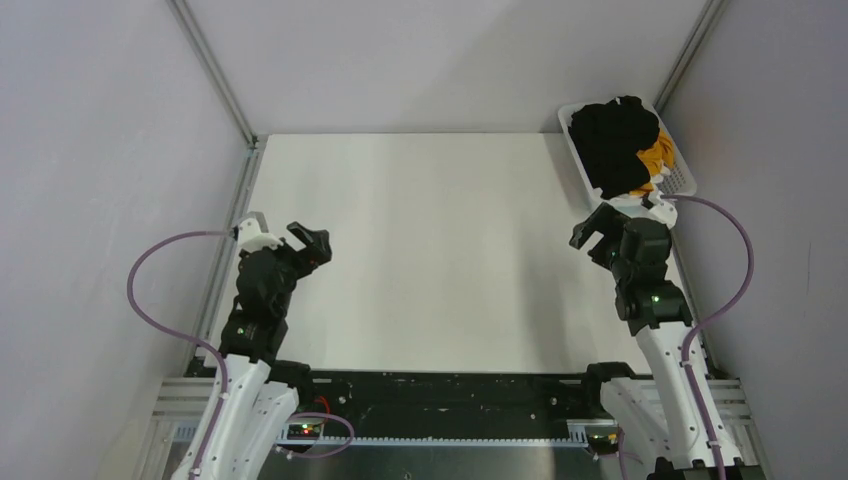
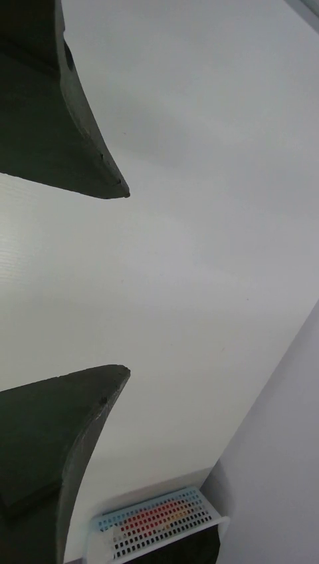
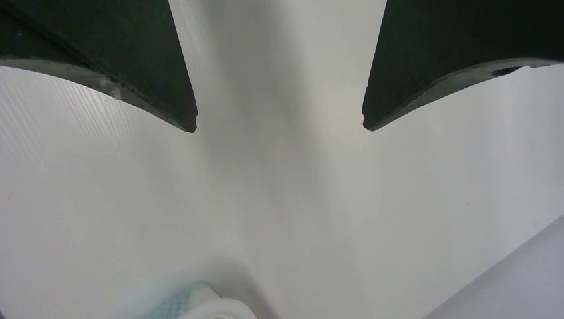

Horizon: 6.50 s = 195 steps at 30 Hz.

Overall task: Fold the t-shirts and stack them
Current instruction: Grab crumpled tshirt from bin with the right arm, then move the tshirt to the center of the board, then flatten out the tshirt

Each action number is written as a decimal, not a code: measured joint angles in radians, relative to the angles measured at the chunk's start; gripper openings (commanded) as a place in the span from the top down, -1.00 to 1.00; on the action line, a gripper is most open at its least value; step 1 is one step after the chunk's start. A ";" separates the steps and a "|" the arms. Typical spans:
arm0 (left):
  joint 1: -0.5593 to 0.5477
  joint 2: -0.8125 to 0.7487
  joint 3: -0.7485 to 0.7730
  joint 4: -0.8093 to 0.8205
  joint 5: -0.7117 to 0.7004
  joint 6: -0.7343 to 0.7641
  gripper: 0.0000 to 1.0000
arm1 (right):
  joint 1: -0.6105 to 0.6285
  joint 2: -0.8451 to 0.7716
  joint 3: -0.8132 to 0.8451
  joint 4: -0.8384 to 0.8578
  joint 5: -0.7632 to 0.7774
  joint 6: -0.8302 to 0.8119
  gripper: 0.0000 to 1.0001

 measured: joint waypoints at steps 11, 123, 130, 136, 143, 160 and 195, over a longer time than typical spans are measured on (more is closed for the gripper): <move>0.000 -0.016 0.000 0.000 0.048 -0.002 -0.97 | -0.060 0.165 0.114 0.266 -0.081 -0.068 -0.99; -0.762 0.372 -0.159 -0.074 -0.010 -0.253 -0.97 | 0.478 0.132 -0.101 0.042 0.198 0.194 -0.99; -0.776 0.649 0.008 -0.087 -0.117 -0.207 -0.98 | 0.517 0.150 -0.127 0.046 0.161 0.196 -0.99; -0.776 0.817 0.100 -0.080 -0.138 -0.175 -0.76 | 0.545 0.168 -0.133 0.047 0.153 0.207 -0.99; -0.788 0.944 0.172 -0.074 -0.209 -0.164 -0.15 | 0.560 0.124 -0.143 0.039 0.158 0.221 -0.98; -0.838 0.884 0.134 -0.066 -0.241 -0.202 1.00 | 0.774 0.238 -0.165 -0.028 0.106 0.315 -0.86; -0.840 0.768 0.062 -0.045 -0.267 -0.259 1.00 | 0.797 0.526 -0.182 0.103 0.191 0.462 1.00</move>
